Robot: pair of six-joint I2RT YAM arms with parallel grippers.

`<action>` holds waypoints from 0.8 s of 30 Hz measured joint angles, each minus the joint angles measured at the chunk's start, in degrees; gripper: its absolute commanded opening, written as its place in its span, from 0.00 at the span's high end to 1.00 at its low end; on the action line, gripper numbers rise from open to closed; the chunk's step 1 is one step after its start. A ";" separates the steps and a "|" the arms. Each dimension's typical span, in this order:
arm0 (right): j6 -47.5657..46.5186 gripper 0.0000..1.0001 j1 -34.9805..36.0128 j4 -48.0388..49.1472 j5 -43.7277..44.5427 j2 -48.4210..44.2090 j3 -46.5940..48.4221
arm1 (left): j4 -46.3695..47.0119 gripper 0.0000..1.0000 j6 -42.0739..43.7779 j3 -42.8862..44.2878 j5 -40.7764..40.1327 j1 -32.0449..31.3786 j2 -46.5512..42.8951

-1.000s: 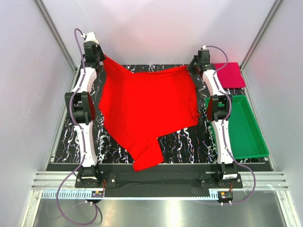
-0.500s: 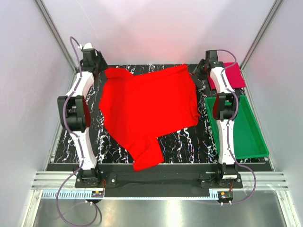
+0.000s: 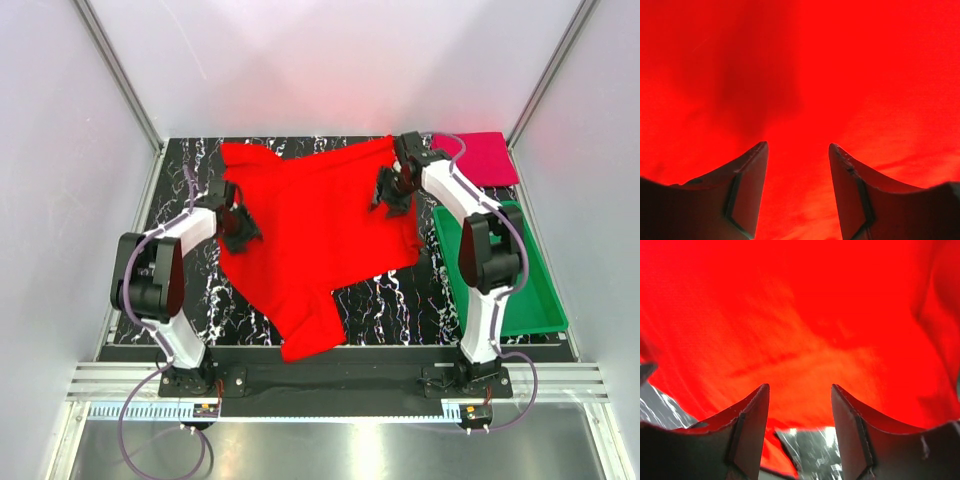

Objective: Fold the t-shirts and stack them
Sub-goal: Flatten the tshirt out

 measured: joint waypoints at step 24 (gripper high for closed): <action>-4.37 0.36 -0.02 2.84 -1.22 -13.27 -21.57 | -21.88 0.38 13.27 23.47 -6.58 20.46 15.54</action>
